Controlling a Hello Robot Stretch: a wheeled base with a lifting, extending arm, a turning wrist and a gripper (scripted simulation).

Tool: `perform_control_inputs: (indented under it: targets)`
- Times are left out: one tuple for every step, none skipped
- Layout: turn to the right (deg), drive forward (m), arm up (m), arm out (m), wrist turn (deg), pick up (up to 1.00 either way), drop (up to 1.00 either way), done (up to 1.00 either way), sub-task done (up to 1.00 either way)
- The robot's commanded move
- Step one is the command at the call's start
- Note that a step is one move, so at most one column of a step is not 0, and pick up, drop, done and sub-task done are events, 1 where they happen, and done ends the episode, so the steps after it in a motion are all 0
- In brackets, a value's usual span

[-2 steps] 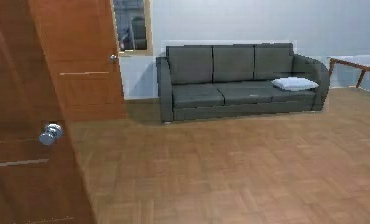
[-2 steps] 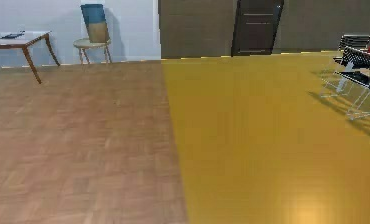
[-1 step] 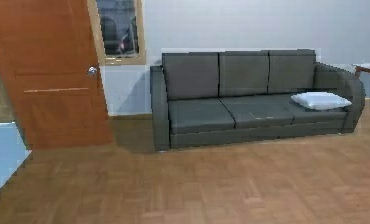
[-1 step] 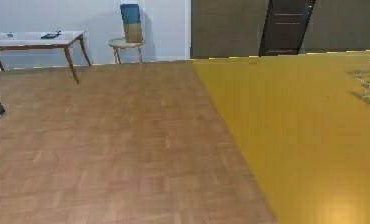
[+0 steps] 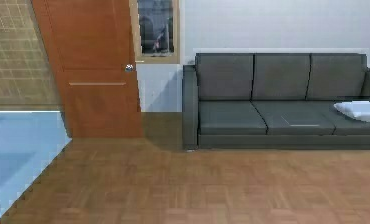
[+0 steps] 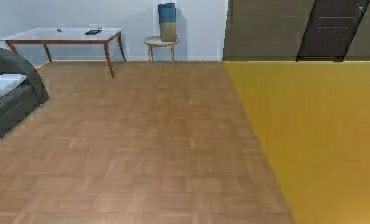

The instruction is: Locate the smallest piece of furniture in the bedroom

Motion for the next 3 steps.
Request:
perform_control_inputs:
  targets:
    - [0.0,0.65,0.00,0.00,0.0,0.00,0.00,0.00,0.00]
    - [-42.0,0.00,0.00,0.00,0.0,0.00,0.00,0.00,0.00]
    - [0.0,0.45,0.00,0.00,0.0,0.00,0.00,0.00,0.00]
